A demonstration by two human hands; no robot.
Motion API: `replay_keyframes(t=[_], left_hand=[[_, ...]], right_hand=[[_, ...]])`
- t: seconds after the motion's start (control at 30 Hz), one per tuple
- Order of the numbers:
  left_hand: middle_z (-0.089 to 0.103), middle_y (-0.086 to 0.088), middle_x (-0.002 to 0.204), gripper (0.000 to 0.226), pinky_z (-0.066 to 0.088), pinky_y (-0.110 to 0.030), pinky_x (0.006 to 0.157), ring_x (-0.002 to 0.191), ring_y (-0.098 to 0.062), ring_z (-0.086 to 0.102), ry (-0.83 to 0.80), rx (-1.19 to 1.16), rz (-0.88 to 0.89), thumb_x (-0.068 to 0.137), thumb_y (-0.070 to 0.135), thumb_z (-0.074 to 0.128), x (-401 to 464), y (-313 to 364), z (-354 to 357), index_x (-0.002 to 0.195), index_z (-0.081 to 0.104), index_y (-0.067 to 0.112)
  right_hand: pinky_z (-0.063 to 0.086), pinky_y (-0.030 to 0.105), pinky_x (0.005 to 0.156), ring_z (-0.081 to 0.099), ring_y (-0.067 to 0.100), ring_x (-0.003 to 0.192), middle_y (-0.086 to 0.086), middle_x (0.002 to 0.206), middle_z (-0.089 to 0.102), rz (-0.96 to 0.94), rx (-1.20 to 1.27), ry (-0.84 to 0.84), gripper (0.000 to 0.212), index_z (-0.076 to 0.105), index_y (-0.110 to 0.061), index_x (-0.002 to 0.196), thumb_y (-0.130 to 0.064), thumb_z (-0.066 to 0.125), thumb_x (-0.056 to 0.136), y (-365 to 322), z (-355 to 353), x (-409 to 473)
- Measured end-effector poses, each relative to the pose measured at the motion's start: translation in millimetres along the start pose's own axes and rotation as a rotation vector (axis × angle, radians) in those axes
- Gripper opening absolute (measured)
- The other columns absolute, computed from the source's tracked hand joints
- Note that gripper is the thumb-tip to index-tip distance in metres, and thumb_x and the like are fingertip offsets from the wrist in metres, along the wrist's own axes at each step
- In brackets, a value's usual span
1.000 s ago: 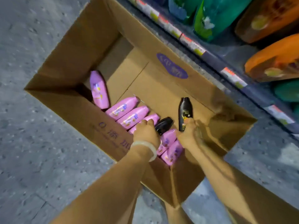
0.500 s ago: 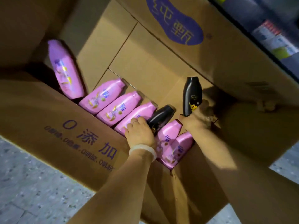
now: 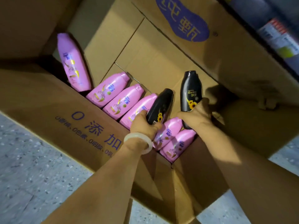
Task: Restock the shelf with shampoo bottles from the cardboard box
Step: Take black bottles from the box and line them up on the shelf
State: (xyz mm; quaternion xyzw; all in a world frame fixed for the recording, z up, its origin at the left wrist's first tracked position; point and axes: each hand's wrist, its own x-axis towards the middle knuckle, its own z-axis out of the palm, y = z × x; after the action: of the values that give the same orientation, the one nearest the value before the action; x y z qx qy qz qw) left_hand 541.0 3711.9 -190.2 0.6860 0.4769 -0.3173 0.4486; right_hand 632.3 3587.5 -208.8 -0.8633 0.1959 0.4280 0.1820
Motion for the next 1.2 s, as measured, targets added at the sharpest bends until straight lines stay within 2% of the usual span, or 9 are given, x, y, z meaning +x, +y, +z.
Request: replay_keyframes(t=[0.17, 0.3, 0.37, 0.47, 0.57, 0.63, 0.77, 1.07, 1.2], left_hand=[[0.061, -0.006, 0.090, 0.030, 0.049, -0.031, 0.074, 0.081, -0.024, 0.059, -0.129, -0.383, -0.175, 0.075, 0.013, 0.076, -36, 20, -38, 0.094, 0.053, 0.016], [0.061, -0.003, 0.080, 0.035, 0.052, -0.037, 0.075, 0.075, -0.025, 0.060, -0.108, -0.424, -0.090, 0.065, 0.016, 0.081, -89, 52, -74, 0.083, 0.052, 0.020], [0.061, -0.003, 0.072, 0.037, 0.055, -0.038, 0.069, 0.067, -0.025, 0.061, -0.027, -0.377, 0.007, 0.053, 0.024, 0.076, -123, 76, -89, 0.078, 0.048, 0.022], [0.059, 0.008, 0.068, 0.048, 0.047, -0.010, 0.053, 0.057, -0.005, 0.061, 0.058, -0.323, 0.191, 0.055, 0.018, 0.086, -178, 119, -112, 0.086, 0.049, 0.020], [0.058, 0.014, 0.073, 0.053, 0.041, 0.000, 0.051, 0.055, 0.013, 0.057, 0.042, -0.298, 0.362, 0.056, 0.008, 0.088, -231, 161, -134, 0.088, 0.048, 0.023], [0.057, 0.013, 0.074, 0.055, 0.040, 0.001, 0.051, 0.060, 0.006, 0.057, 0.034, -0.282, 0.450, 0.056, 0.005, 0.087, -269, 185, -148, 0.080, 0.042, 0.026], [0.058, 0.011, 0.075, 0.057, 0.042, -0.003, 0.054, 0.058, 0.008, 0.056, 0.035, -0.225, 0.663, 0.052, 0.011, 0.089, -352, 230, -180, 0.078, 0.041, 0.026], [0.069, 0.006, 0.082, 0.061, 0.054, -0.032, 0.071, 0.071, -0.008, 0.067, -0.220, -0.170, 1.155, 0.038, 0.036, 0.085, -584, 361, -205, 0.088, 0.050, 0.028], [0.066, 0.013, 0.076, 0.057, 0.051, -0.013, 0.063, 0.063, 0.004, 0.062, -0.324, -0.171, 1.407, 0.050, 0.017, 0.088, -695, 415, -179, 0.088, 0.048, 0.030]], right_hand=[[0.045, 0.031, 0.080, 0.056, 0.031, 0.103, 0.014, 0.115, 0.055, -0.080, 0.050, -0.034, 0.075, 0.035, -0.006, 0.122, -0.018, 0.078, 0.062, -10, -25, -57], [0.049, 0.033, 0.082, 0.058, 0.029, 0.097, 0.009, 0.110, 0.056, -0.111, 0.232, -0.005, 0.072, 0.035, -0.018, 0.118, -0.020, 0.078, 0.060, -28, -64, -117], [0.048, 0.031, 0.078, 0.058, 0.026, 0.096, 0.009, 0.109, 0.056, -0.129, 0.363, 0.024, 0.071, 0.032, -0.021, 0.115, -0.017, 0.078, 0.061, -42, -91, -151], [0.041, 0.021, 0.063, 0.056, 0.022, 0.084, 0.007, 0.100, 0.055, -0.168, 0.538, 0.103, 0.065, 0.035, -0.018, 0.107, -0.006, 0.077, 0.059, -63, -140, -200], [0.049, 0.031, 0.071, 0.058, 0.026, 0.086, 0.007, 0.096, 0.057, -0.173, 0.636, 0.234, 0.065, 0.037, -0.024, 0.098, -0.021, 0.073, 0.044, -78, -188, -248], [0.050, 0.035, 0.072, 0.056, 0.027, 0.087, 0.006, 0.093, 0.054, -0.190, 0.688, 0.310, 0.063, 0.035, -0.028, 0.092, -0.028, 0.069, 0.039, -81, -223, -282], [0.040, 0.014, 0.049, 0.054, 0.014, 0.067, -0.005, 0.078, 0.051, -0.245, 0.806, 0.385, 0.053, 0.037, -0.016, 0.098, -0.003, 0.074, 0.062, -74, -299, -365], [0.042, 0.024, 0.061, 0.055, 0.011, 0.074, -0.010, 0.084, 0.051, -0.399, 0.944, 0.743, 0.058, 0.036, -0.023, 0.101, -0.013, 0.078, 0.063, -25, -473, -571], [0.039, 0.015, 0.057, 0.054, 0.013, 0.077, -0.008, 0.088, 0.050, -0.478, 0.958, 0.928, 0.059, 0.036, -0.018, 0.109, -0.013, 0.077, 0.067, 20, -554, -644]])
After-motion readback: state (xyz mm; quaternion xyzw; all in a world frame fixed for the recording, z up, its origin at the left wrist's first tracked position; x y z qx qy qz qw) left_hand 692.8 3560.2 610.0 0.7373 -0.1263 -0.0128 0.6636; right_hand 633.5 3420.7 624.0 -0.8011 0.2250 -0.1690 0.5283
